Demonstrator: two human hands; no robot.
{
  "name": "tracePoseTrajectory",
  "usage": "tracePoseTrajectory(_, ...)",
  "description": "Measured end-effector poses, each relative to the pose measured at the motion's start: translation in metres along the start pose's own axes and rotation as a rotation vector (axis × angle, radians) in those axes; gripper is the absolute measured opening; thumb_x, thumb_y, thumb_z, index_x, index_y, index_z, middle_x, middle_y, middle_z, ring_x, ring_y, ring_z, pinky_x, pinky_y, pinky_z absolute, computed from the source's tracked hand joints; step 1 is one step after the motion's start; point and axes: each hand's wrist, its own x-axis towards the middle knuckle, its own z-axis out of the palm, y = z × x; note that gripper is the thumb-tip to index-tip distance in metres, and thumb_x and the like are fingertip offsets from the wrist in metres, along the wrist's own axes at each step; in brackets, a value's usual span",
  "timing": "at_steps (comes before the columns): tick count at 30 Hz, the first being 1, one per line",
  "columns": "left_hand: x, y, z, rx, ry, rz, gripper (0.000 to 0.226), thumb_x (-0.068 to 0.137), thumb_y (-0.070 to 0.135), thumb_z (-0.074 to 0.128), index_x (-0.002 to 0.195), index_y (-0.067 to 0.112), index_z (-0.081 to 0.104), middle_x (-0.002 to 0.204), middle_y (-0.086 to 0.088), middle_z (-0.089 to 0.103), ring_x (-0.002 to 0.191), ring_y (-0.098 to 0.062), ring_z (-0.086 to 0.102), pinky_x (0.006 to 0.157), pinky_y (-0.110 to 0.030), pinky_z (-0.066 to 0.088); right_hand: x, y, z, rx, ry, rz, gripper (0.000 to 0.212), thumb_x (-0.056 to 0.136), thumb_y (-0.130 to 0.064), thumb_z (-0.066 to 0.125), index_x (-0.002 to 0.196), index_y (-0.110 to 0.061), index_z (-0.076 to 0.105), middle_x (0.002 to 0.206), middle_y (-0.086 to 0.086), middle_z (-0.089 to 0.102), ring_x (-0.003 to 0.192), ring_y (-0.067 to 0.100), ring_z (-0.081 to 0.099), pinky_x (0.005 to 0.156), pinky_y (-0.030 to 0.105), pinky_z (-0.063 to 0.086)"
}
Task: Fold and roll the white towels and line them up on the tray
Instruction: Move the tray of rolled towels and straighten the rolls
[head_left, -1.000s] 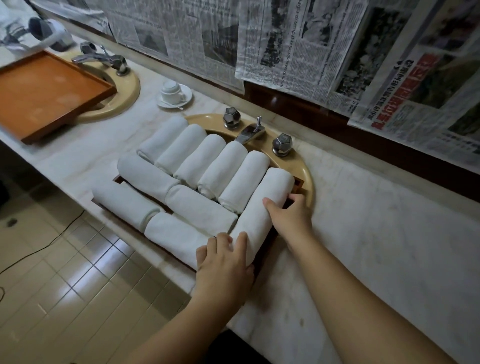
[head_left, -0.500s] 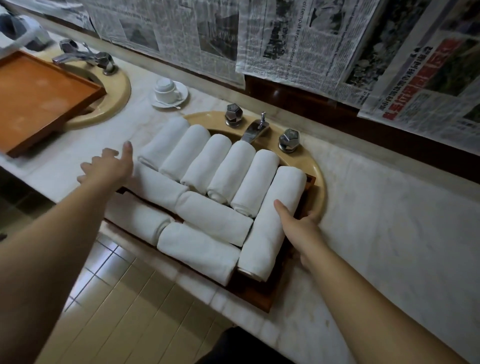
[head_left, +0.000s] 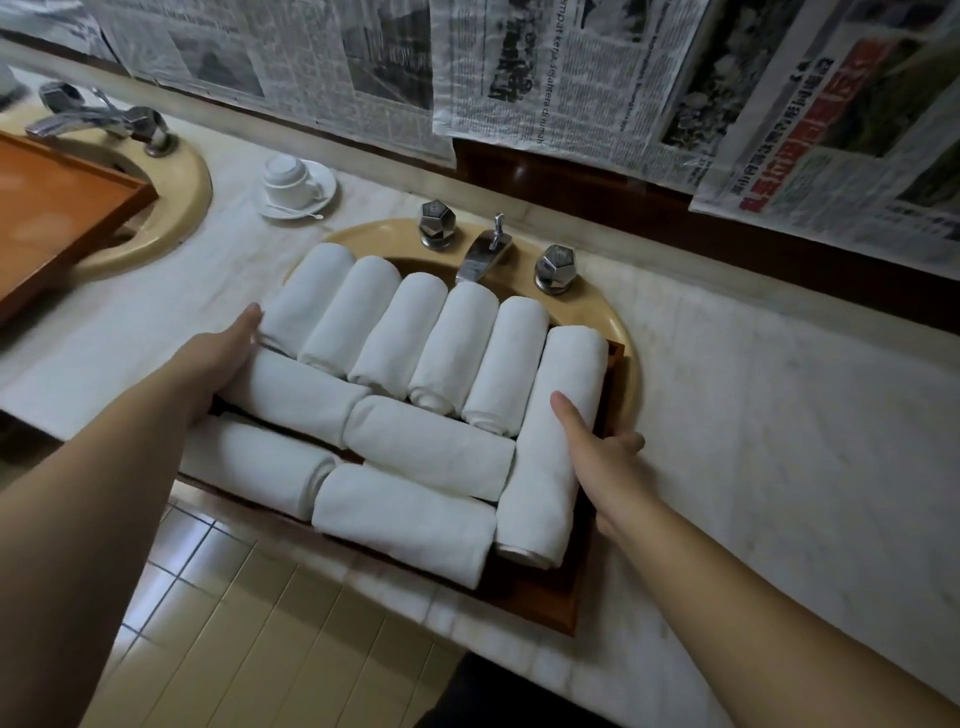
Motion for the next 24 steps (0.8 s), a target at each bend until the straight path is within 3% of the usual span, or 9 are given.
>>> tracePoseTrajectory(6, -0.061, -0.001, 0.019, -0.047, 0.036, 0.015, 0.099, 0.089, 0.081, 0.05, 0.149, 0.002, 0.049, 0.154, -0.019, 0.048, 0.136, -0.04, 0.048, 0.106, -0.048, 0.04, -0.001, 0.008, -0.054, 0.046, 0.017, -0.075, 0.112, 0.066, -0.085, 0.07, 0.147, -0.018, 0.03, 0.138, 0.006, 0.052, 0.121, 0.029, 0.054, 0.097, 0.045, 0.049)
tracePoseTrajectory(13, -0.181, 0.005, 0.088, -0.042, 0.003, 0.087, 0.093, 0.095, 0.079, 0.042, 0.142, 0.0, 0.056, 0.144, -0.024, 0.055, 0.128, -0.042, 0.054, 0.099, -0.048, 0.042, 0.011, 0.043, -0.168, 0.045, 0.098, -0.165, 0.092, 0.077, -0.076, 0.07, 0.141, -0.015, 0.043, 0.117, -0.002, 0.053, 0.102, 0.024, 0.055, 0.086, 0.037, 0.046)
tracePoseTrajectory(16, -0.236, 0.008, 0.132, -0.076, -0.018, 0.132, 0.092, 0.094, 0.079, 0.042, 0.146, 0.004, 0.054, 0.148, -0.024, 0.053, 0.134, -0.042, 0.051, 0.108, -0.05, 0.04, 0.024, 0.068, -0.226, 0.038, 0.136, -0.156, 0.1, 0.063, -0.087, 0.069, 0.135, -0.019, 0.058, 0.122, -0.003, 0.066, 0.106, 0.023, 0.066, 0.095, 0.042, 0.054)
tracePoseTrajectory(18, -0.274, 0.009, 0.164, -0.088, -0.052, 0.153, 0.09, 0.095, 0.079, 0.041, 0.145, 0.005, 0.055, 0.146, -0.024, 0.054, 0.134, -0.043, 0.051, 0.11, -0.052, 0.04, 0.035, 0.087, -0.269, 0.027, 0.132, -0.159, 0.101, 0.055, -0.092, 0.07, 0.128, -0.022, 0.067, 0.115, -0.003, 0.074, 0.101, 0.022, 0.071, 0.096, 0.045, 0.056)
tracePoseTrajectory(22, -0.347, 0.008, 0.234, -0.029, -0.122, 0.248, 0.073, 0.099, 0.075, 0.037, 0.106, 0.01, 0.067, 0.111, -0.017, 0.065, 0.104, -0.036, 0.059, 0.09, -0.047, 0.044, 0.049, 0.116, -0.356, -0.01, 0.18, -0.146, 0.083, 0.069, -0.074, 0.08, 0.127, -0.018, 0.063, 0.113, -0.002, 0.069, 0.095, 0.021, 0.067, 0.078, 0.035, 0.053)
tracePoseTrajectory(24, -0.379, 0.004, 0.268, 0.0, -0.155, 0.294, 0.078, 0.099, 0.076, 0.033, 0.114, 0.008, 0.069, 0.105, -0.009, 0.063, 0.097, -0.028, 0.056, 0.086, -0.044, 0.041, 0.06, 0.13, -0.396, -0.03, 0.177, -0.115, 0.085, 0.068, -0.069, 0.083, 0.129, -0.014, 0.061, 0.115, 0.002, 0.069, 0.095, 0.023, 0.068, 0.076, 0.035, 0.053)
